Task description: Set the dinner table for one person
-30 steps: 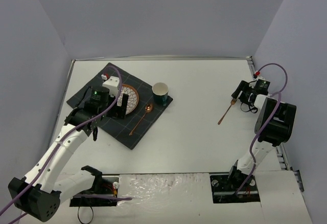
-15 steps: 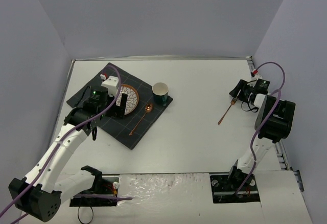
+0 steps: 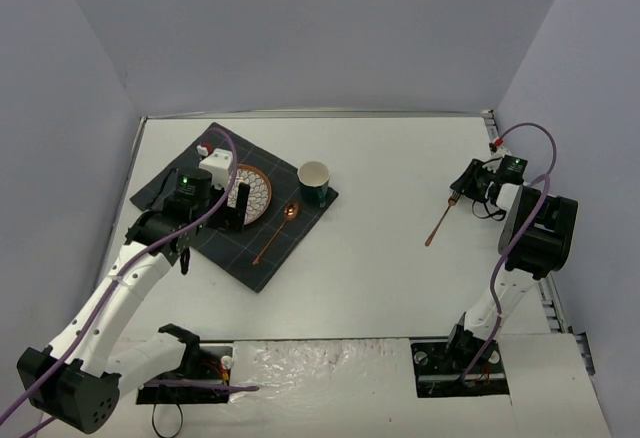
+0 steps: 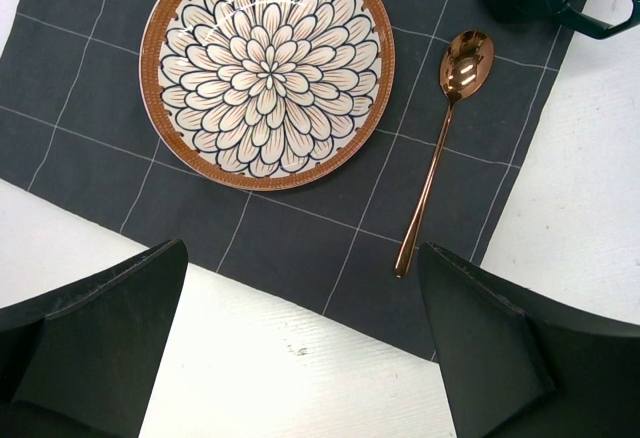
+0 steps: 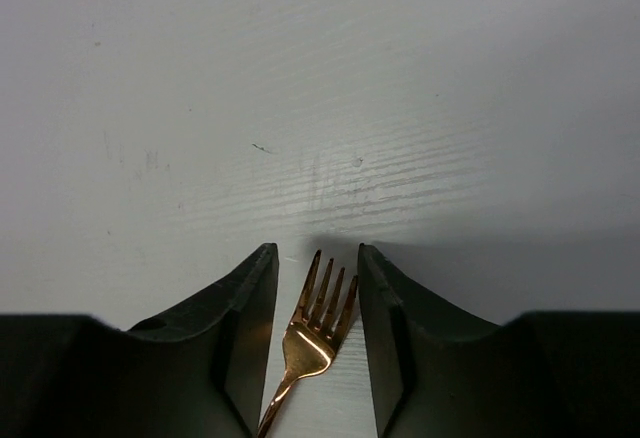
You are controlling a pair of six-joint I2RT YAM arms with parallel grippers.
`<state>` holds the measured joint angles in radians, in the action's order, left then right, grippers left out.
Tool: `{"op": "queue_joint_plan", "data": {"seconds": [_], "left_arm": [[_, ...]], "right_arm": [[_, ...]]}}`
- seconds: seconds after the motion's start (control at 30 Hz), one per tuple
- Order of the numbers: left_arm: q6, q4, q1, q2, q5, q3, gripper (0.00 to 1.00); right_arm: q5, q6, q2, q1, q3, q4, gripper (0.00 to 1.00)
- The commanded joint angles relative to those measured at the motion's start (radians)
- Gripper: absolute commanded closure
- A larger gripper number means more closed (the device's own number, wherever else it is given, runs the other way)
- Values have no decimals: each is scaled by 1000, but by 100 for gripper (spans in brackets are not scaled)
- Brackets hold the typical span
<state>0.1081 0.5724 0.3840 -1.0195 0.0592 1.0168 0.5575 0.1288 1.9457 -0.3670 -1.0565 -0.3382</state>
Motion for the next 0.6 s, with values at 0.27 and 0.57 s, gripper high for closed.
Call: {"op": "queue_joint_plan", "data": {"seconds": [0.27,0.57], "left_arm": [[-7,-42,-11,1,-9,5,3],[19,-80,-10,13,-48,-8,3]], "right_arm": [[-30,25,-73,20,68,60,100],[-33,84,-195,101,166,-27,100]]}}
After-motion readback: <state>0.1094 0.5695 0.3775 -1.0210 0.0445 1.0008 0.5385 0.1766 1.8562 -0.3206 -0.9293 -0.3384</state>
